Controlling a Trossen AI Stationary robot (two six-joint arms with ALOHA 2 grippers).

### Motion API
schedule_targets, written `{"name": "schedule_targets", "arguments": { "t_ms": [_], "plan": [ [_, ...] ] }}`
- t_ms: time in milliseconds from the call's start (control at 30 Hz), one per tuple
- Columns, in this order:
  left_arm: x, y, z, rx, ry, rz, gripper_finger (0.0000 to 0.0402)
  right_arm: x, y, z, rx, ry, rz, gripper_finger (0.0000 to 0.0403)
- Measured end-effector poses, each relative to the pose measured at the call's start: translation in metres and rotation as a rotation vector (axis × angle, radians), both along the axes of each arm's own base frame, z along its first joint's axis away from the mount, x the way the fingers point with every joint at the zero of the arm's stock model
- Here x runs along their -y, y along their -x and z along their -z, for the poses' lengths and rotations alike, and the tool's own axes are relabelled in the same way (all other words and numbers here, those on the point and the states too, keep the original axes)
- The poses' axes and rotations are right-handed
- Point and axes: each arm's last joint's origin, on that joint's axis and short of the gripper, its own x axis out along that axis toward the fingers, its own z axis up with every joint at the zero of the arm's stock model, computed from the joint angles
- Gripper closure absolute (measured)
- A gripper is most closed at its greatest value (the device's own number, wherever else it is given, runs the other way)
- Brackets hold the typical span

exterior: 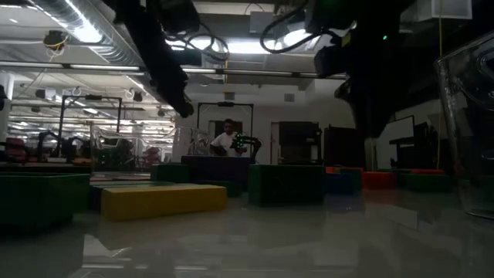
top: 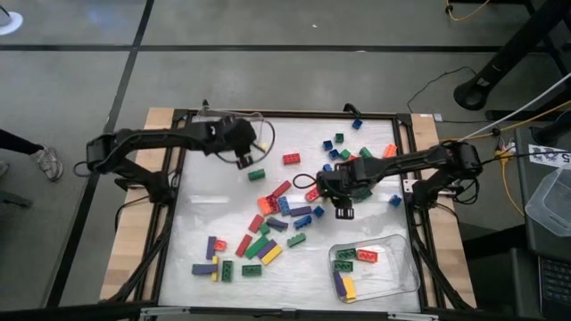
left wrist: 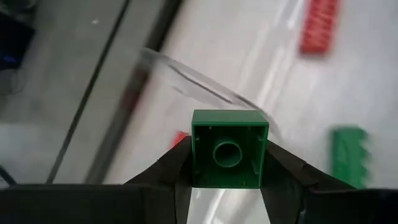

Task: Sort blocks by size
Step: Put the square green game piece into the top transparent bin, then put the square green block into the top transparent bin

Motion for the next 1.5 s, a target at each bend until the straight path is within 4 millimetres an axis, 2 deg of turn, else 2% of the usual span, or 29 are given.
{"name": "schedule_targets", "arguments": {
  "t_ms": [200,467,700,967,1167,1500],
  "plan": [
    [-0.029,0.009,0.001,0.013,-0.013,-0.099,0.0261,0.004,-0.002,0.009,0.047,0.010,-0.003,0.0226],
    [-0.044,0.011,0.014,-0.010,0.020,-0.178,0.0218,0.004,-0.005,0.014,0.090,0.021,-0.009,0.0226],
    [-0.046,0.007,0.022,-0.028,0.045,-0.187,0.0184,0.004,-0.009,0.017,0.111,0.038,-0.009,0.0226],
    [-0.045,0.007,0.023,-0.024,0.051,-0.188,0.0185,0.004,-0.016,0.038,0.041,0.051,-0.019,0.0226],
    [-0.044,0.006,0.023,-0.005,0.097,-0.157,0.0187,0.007,-0.021,0.052,-0.005,0.149,-0.018,0.0226],
    [-0.043,0.005,0.023,0.000,0.110,-0.147,0.0190,0.005,-0.021,0.053,-0.009,0.115,-0.023,0.0226]
  ]
}}
